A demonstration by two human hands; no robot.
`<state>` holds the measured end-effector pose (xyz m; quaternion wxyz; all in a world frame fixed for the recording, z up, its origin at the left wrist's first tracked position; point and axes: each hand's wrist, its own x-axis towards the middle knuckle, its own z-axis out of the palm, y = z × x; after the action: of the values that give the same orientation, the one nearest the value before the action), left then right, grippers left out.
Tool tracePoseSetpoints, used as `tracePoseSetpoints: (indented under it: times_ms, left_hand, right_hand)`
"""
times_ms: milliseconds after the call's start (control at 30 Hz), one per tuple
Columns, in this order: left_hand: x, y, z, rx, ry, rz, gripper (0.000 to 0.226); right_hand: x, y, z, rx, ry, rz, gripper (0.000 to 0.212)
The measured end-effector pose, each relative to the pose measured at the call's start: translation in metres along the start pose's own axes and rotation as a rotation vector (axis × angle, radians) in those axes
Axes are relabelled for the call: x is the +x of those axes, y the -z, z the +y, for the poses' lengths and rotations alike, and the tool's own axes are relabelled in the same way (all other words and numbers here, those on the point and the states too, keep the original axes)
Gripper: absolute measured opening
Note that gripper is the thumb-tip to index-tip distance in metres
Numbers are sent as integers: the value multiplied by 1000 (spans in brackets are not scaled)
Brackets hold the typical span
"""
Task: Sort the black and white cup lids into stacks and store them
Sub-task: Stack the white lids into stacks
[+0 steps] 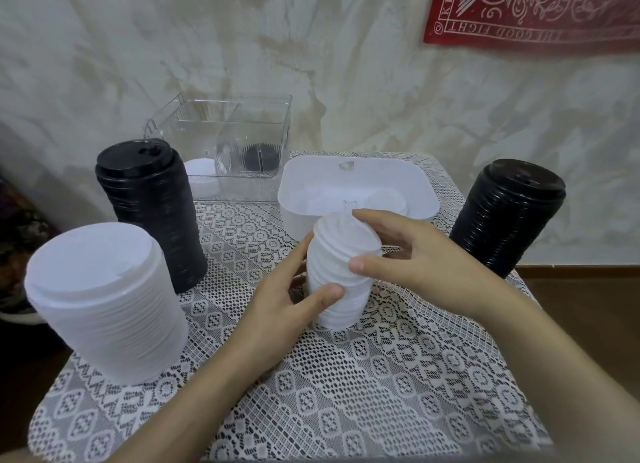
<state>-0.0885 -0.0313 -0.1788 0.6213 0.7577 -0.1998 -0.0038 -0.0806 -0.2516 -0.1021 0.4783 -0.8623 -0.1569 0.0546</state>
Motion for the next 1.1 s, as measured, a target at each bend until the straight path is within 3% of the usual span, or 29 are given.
tracePoseSetpoints:
  times_ms: [167,367,600,833,1100]
  left_hand:
    - [1,0,1,-4,-6,-2,72]
    - [-1,2,-4,8,34,63,92]
    - [0,2,1,60,-13,46,69]
    - [-1,2,2,36,4,66,72]
    - [4,5,3,21,5,-15,59]
  right_hand:
    - [1,-2,2,-28,-11,3,64]
    - [5,-7,7,-23,-20,62,85]
    - [3,-3,7,20,-23,79,93]
    - [4,-2,6,26,-37,102,91]
    - [2,1,4,-33,-34,56,89]
